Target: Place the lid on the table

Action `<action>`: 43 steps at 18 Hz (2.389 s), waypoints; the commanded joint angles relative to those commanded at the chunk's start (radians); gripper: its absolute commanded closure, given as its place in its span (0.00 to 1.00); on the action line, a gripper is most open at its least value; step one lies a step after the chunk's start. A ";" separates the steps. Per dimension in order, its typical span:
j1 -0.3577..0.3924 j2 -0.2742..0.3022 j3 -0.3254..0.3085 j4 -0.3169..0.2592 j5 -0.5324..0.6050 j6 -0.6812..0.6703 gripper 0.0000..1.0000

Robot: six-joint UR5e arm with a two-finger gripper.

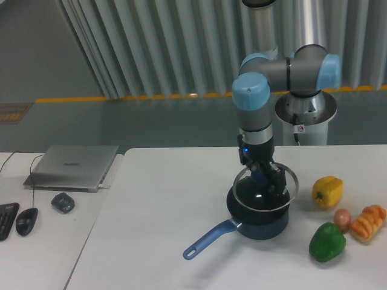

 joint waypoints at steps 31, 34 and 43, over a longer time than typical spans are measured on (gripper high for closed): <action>0.454 0.038 -0.095 -0.029 0.002 0.908 0.63; 0.489 0.032 -0.101 -0.023 0.003 0.944 0.63; 0.523 -0.054 -0.092 0.004 0.006 1.007 0.63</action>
